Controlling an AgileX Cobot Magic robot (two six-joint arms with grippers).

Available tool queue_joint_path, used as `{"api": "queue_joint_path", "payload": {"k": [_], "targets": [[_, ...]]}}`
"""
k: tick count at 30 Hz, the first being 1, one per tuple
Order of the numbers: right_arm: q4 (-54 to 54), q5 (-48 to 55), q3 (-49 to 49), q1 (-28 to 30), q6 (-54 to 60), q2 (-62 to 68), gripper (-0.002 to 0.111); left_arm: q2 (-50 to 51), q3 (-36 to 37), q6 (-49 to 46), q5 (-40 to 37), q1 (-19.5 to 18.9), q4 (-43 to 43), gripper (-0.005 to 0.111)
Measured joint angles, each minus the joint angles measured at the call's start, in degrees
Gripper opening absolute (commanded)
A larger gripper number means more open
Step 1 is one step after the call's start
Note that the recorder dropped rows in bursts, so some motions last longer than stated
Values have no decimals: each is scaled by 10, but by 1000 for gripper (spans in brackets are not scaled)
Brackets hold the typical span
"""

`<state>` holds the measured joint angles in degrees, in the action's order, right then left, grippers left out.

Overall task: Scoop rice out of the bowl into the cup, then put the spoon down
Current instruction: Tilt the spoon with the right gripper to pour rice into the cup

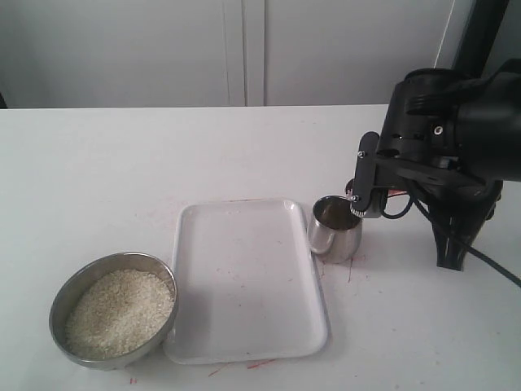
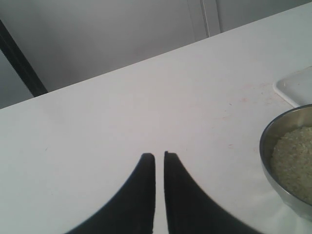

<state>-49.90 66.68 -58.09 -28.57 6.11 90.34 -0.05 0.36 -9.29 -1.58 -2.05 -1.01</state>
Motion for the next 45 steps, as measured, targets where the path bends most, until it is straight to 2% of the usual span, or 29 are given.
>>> {"api": "queue_joint_path", "payload": {"k": [11,17,45], "targets": [[-4,1,0,-27,0,0,0,0,0,0,0,0,0,14],[-52,20,0,-46,0,0,0,0,0,0,0,0,0,14],[-147,28,0,-50,38,2,0,0,0,0,0,0,0,14]]}}
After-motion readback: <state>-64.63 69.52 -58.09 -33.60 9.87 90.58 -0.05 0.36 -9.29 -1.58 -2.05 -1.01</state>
